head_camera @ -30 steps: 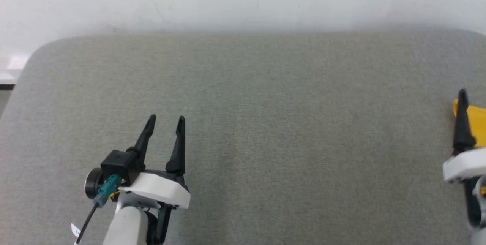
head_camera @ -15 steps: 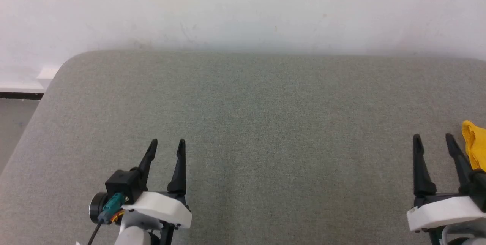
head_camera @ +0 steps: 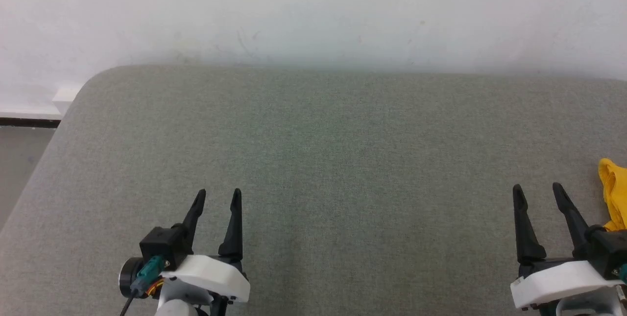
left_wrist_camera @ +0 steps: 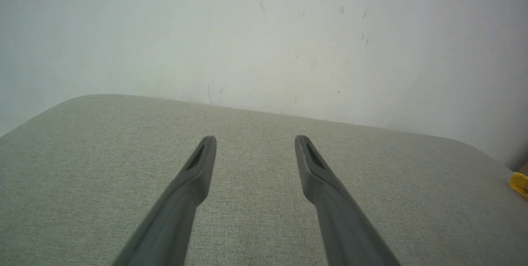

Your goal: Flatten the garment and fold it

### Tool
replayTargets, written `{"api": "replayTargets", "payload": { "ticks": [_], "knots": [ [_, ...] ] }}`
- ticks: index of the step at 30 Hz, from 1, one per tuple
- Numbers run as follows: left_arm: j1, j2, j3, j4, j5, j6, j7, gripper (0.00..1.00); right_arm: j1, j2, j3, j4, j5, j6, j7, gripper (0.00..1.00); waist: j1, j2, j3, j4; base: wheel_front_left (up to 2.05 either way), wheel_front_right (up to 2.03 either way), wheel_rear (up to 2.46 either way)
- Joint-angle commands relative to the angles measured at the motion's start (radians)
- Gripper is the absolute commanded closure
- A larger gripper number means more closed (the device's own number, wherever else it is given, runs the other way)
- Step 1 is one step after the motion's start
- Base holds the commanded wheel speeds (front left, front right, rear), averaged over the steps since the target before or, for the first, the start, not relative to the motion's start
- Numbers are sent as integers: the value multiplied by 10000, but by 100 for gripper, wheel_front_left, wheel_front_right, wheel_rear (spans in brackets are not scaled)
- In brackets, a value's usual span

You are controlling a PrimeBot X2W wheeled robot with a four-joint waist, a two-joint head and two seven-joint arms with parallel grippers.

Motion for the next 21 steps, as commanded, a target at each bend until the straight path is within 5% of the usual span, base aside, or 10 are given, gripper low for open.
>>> {"api": "replayTargets", "payload": {
  "ticks": [1, 2, 3, 21],
  "knots": [
    [98, -23, 4, 42, -28, 57, -46, 0, 67, 32, 45, 49, 71, -21, -50, 0, 0, -1, 2, -8, 0, 0, 0],
    [99, -23, 3, 62, -32, 59, -46, 0, 64, 32, 60, 63, 86, -21, -58, 0, 0, -1, 1, -13, 0, 0, 0],
    [0, 0, 0, 46, 0, 8, 0, 100, 0, 0, 29, 48, 38, 0, -9, 100, 0, -1, 2, -12, 0, 0, 0],
    [47, 0, 54, -110, 133, 35, 164, 100, -46, -9, 61, 53, -24, -1, 105, 100, 0, -1, 14, -58, 0, 0, 0]
  ]
}}
